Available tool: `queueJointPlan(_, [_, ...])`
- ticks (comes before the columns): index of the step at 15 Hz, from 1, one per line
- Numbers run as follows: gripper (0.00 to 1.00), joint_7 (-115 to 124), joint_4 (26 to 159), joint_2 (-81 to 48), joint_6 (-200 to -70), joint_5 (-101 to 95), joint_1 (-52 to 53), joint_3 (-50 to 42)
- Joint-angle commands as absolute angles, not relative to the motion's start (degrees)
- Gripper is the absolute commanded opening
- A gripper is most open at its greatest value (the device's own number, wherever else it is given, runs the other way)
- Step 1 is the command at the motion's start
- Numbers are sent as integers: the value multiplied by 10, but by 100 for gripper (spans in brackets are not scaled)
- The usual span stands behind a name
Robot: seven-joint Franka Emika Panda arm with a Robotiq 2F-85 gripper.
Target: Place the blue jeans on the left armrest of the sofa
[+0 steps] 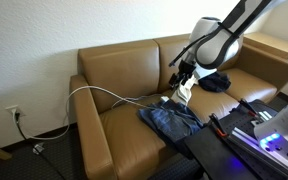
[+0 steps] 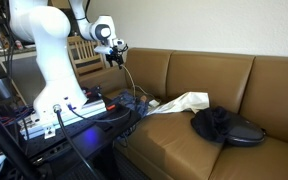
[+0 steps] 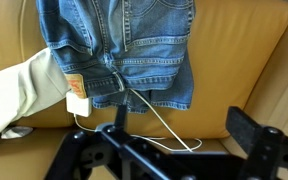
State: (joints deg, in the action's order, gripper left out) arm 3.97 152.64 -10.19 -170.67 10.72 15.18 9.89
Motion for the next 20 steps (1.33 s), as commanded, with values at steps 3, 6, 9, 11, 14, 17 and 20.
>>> queueJointPlan(3, [100, 16, 1461, -229, -1707, 151, 110, 187])
queueJointPlan(6, [100, 53, 1397, -313, -1683, 127, 139, 195])
queueJointPlan(9, [100, 125, 1329, -379, -1656, 91, 229, 121])
queueJointPlan(11, [100, 163, 1282, -421, -1640, 74, 271, 82])
queueJointPlan(14, [100, 219, 1226, -474, -1658, 63, 333, 34])
queueJointPlan(17, [100, 277, 1176, -521, -1655, 59, 398, -29])
queueJointPlan(20, [100, 306, 1156, -537, -1661, 74, 424, -52])
